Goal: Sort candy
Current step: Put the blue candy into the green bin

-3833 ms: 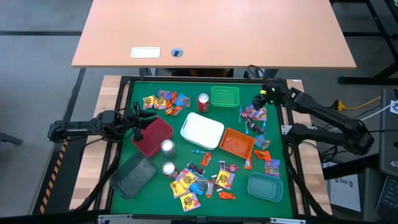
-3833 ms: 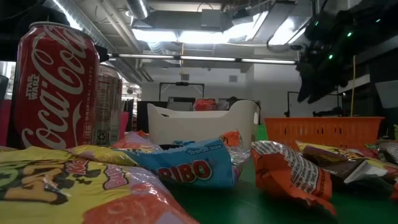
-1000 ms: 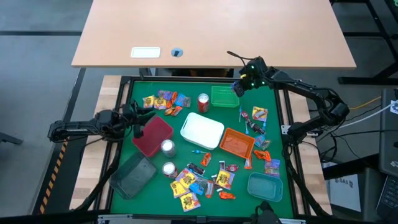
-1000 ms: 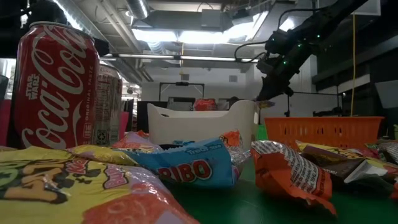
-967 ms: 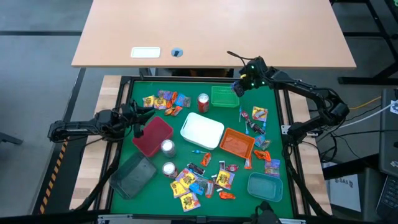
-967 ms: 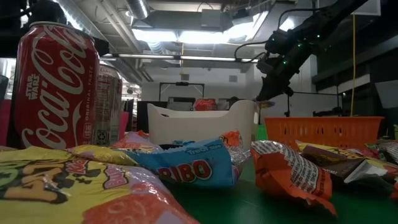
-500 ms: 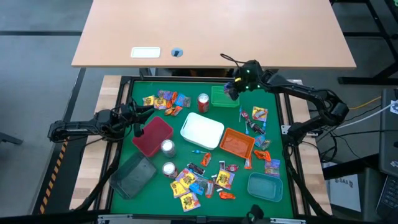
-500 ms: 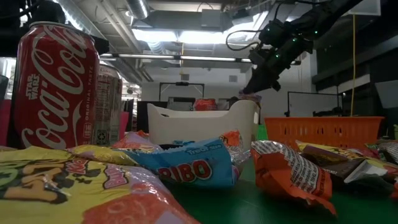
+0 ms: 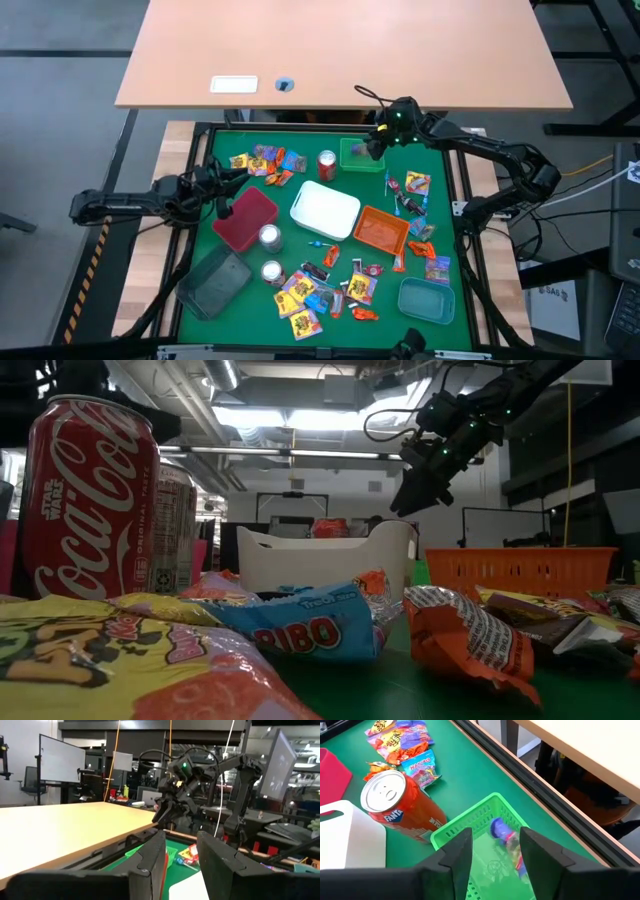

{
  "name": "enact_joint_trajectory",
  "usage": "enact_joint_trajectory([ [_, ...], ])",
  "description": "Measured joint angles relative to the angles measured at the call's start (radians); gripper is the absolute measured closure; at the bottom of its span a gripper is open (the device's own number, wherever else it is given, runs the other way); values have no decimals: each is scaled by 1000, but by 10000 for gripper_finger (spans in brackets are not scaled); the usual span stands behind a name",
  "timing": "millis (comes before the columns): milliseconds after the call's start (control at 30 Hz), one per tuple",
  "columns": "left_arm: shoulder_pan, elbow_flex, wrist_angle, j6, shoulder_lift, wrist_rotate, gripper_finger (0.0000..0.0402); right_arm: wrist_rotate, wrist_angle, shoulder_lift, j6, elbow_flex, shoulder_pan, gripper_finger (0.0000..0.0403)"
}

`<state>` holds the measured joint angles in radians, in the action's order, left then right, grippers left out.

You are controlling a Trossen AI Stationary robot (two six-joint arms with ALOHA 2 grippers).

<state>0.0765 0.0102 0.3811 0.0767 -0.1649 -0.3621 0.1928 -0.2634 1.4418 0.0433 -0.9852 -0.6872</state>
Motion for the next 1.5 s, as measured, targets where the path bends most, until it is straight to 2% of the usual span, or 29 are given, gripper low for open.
enact_joint_trajectory([
  [233,16,115,23,26,-216,-21,298,0,0,0,0,0,0,237],
  [467,130,324,-22,27,-516,-4,298,1,0,-1,0,0,0,237],
  [700,303,566,-196,30,-812,188,298,1,0,-1,0,0,0,237],
  [933,446,730,-321,27,-1077,359,298,1,-2,-1,0,0,0,237],
  [1167,530,778,-345,26,-1284,433,298,2,-2,-1,0,0,0,237],
  [1500,572,780,-321,26,-1474,436,298,2,-2,-1,0,0,0,237],
])
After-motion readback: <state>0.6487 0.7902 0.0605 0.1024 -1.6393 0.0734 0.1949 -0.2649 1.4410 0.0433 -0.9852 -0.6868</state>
